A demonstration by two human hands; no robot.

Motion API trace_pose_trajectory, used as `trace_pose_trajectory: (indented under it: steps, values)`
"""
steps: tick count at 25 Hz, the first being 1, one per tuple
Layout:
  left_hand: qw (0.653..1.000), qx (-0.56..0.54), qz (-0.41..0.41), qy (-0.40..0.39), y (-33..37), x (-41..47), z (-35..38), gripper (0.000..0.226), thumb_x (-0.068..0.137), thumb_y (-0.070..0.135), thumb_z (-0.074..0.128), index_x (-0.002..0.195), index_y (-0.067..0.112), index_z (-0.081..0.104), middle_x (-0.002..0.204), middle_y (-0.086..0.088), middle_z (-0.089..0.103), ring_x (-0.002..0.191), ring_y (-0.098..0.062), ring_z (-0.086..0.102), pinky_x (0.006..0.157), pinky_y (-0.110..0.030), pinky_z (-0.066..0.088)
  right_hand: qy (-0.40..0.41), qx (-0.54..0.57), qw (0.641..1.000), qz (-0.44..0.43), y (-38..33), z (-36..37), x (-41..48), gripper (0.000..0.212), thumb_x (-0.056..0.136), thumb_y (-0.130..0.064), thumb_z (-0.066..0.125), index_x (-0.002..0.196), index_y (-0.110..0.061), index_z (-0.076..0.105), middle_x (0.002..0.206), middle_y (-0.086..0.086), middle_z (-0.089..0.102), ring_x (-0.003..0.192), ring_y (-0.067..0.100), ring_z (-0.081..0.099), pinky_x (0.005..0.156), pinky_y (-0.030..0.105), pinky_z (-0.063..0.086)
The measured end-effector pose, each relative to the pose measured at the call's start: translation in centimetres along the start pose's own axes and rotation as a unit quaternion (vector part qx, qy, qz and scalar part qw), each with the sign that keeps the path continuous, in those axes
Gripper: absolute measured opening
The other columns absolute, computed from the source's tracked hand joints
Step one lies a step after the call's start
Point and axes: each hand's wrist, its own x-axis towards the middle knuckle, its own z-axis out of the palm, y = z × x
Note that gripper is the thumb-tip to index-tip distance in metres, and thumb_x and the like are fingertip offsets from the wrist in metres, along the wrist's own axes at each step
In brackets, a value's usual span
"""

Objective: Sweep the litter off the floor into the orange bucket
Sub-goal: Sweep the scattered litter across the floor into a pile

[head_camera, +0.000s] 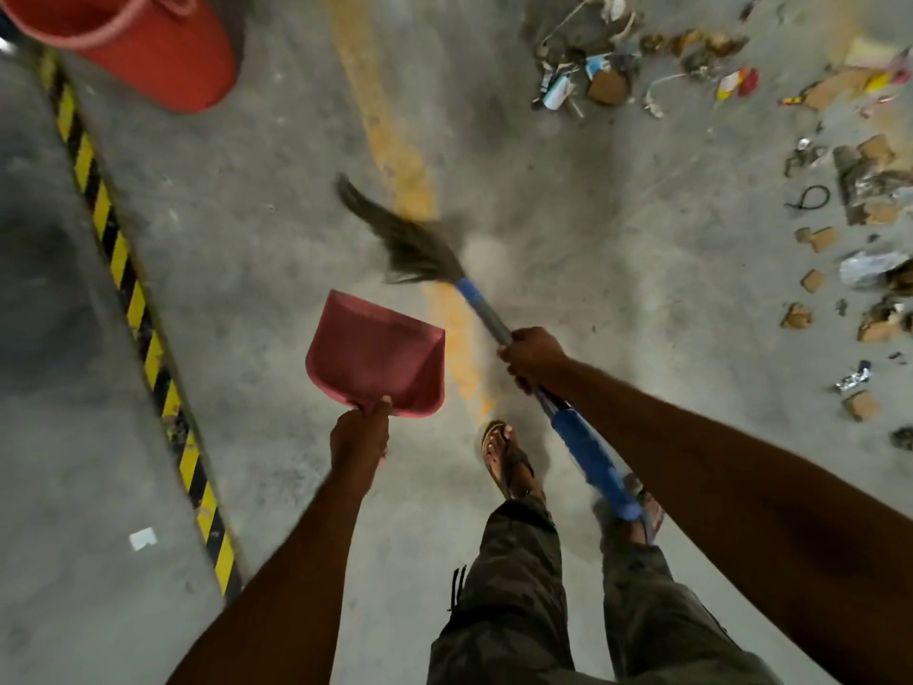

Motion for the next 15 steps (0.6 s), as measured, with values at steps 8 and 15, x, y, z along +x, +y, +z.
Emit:
trace_pose_trajectory:
  steps: [8, 15]
  values:
    - [0.997, -0.061, -0.023, 0.029, 0.4, 1.3, -3.8, 0.050, 0.093, 0.052, 0.068, 0.069, 0.009, 0.063, 0.048, 0.001, 0.057, 0.043, -0.020, 0.053, 0.049, -0.028, 0.041, 0.129, 0.045, 0.984, -0.116, -1.9, 6.0, -3.1, 0.037, 0.100, -0.026, 0.054, 0.136, -0.017, 0.056, 0.098, 0.010, 0.070, 0.076, 0.029, 0.066, 0.062, 0.034, 0.052]
    - [0.986, -0.104, -0.081, 0.104, -2.7, 3.1, -5.9, 0.048, 0.094, 0.048, 0.070, 0.071, 0.006, 0.061, 0.047, -0.001, 0.053, 0.042, -0.022, 0.048, 0.045, -0.027, 0.039, -0.139, -0.151, 0.954, -0.218, -11.7, 12.8, 1.6, 0.013, 0.092, -0.018, 0.059, 0.100, -0.012, 0.067, 0.074, 0.008, 0.065, 0.060, 0.027, 0.062, 0.057, 0.039, 0.053]
